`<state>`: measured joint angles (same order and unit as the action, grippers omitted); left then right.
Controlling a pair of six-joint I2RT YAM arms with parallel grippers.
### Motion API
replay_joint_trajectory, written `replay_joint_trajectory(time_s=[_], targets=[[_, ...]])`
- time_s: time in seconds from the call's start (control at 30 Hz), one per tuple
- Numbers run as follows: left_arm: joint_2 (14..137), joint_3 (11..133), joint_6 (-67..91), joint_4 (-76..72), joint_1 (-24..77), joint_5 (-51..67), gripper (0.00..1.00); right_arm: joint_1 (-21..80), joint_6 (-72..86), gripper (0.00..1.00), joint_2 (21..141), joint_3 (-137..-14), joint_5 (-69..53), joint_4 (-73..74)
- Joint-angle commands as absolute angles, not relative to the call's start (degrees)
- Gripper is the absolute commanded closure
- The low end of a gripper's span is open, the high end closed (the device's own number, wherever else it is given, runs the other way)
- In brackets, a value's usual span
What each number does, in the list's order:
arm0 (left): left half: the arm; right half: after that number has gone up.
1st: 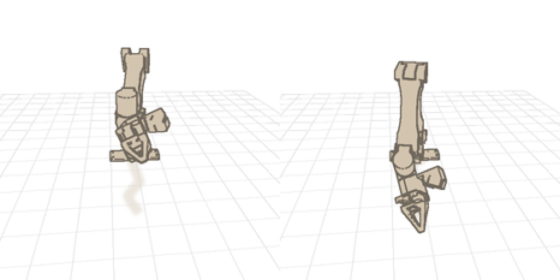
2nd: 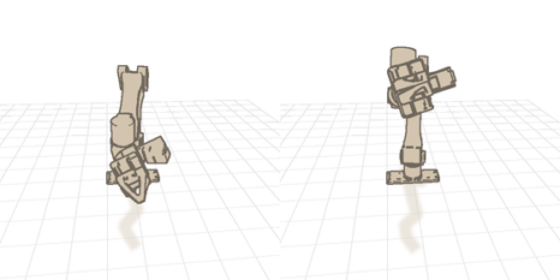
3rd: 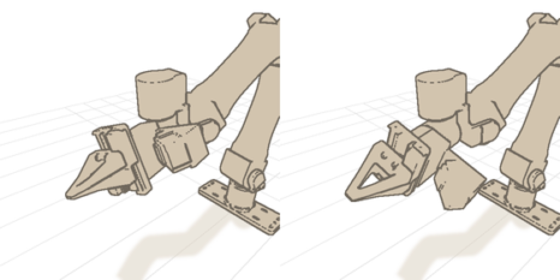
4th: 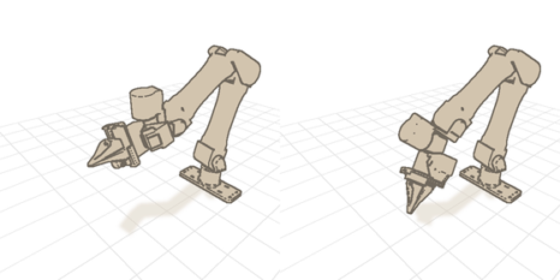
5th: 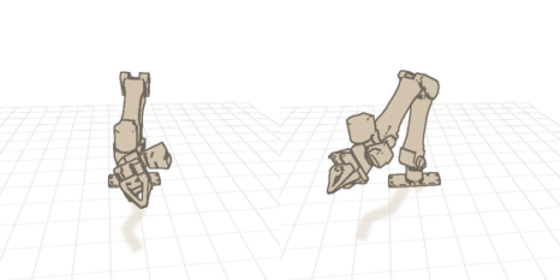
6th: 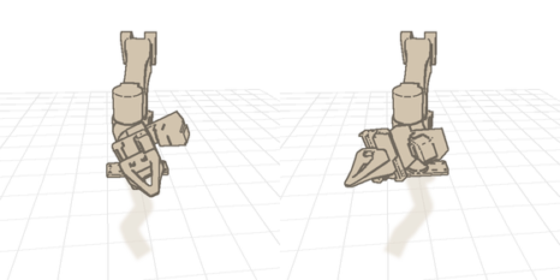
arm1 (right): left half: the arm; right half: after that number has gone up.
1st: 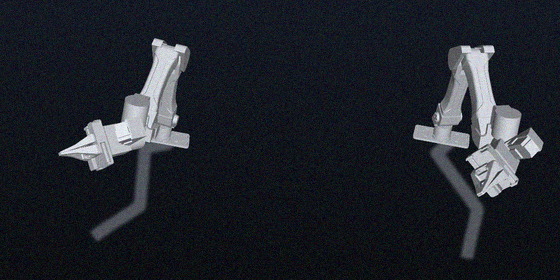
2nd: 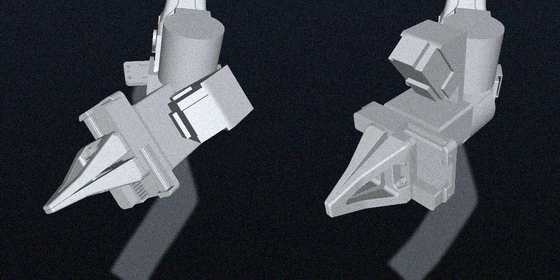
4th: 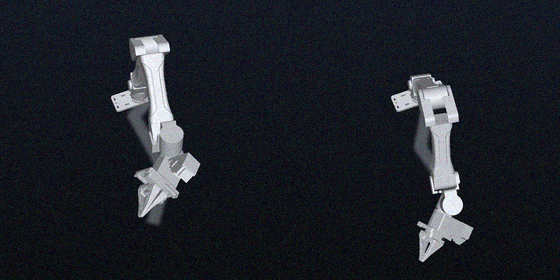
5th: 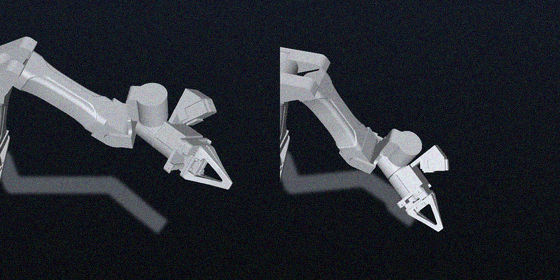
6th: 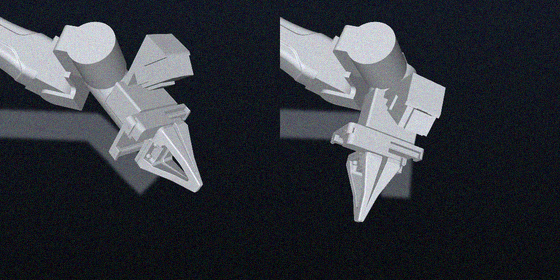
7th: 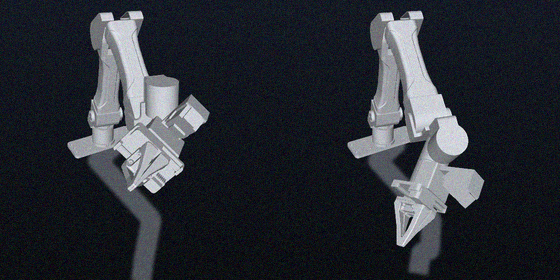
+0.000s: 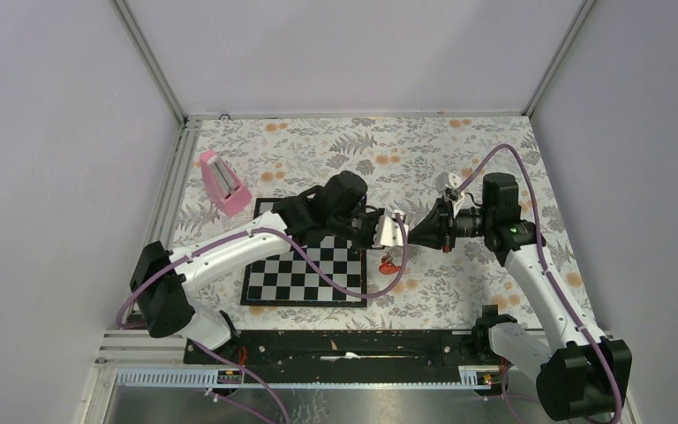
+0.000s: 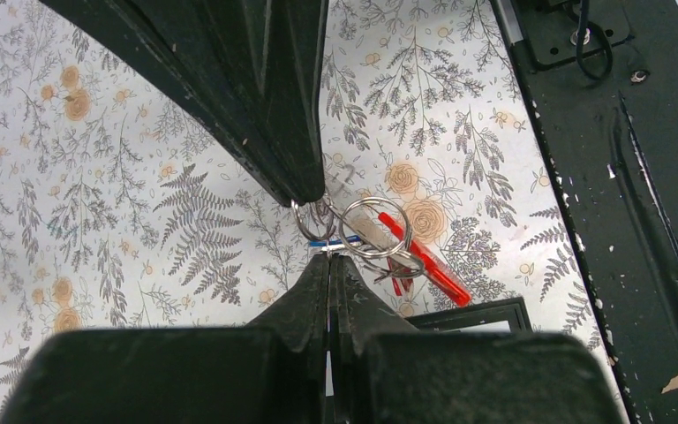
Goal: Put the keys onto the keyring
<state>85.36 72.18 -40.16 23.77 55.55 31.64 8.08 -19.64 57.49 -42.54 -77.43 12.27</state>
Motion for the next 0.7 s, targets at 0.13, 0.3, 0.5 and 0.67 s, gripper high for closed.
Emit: replay_joint_trajectory(time_s=[0.13, 0.3, 0.5, 0.67], targets=[[84.61, 76.8, -41.31, 27.24, 55.55, 33.52, 1.0, 8.04, -35.57, 1.0, 56.69, -46.42, -75.35, 25.16], [86.43, 79.08, -40.74, 28.2, 55.56, 34.54, 1.0, 8.69, -37.18, 1.0, 56.88, -46.26, -74.36, 26.25], [87.96, 80.93, -40.78, 29.3, 55.64, 35.45, 1.0, 9.05, -37.25, 1.0, 56.55, -46.12, -73.73, 26.18], [88.04, 81.52, -41.58, 30.06, 55.64, 37.0, 1.0, 9.17, -37.48, 1.0, 56.29, -45.51, -72.55, 25.92]])
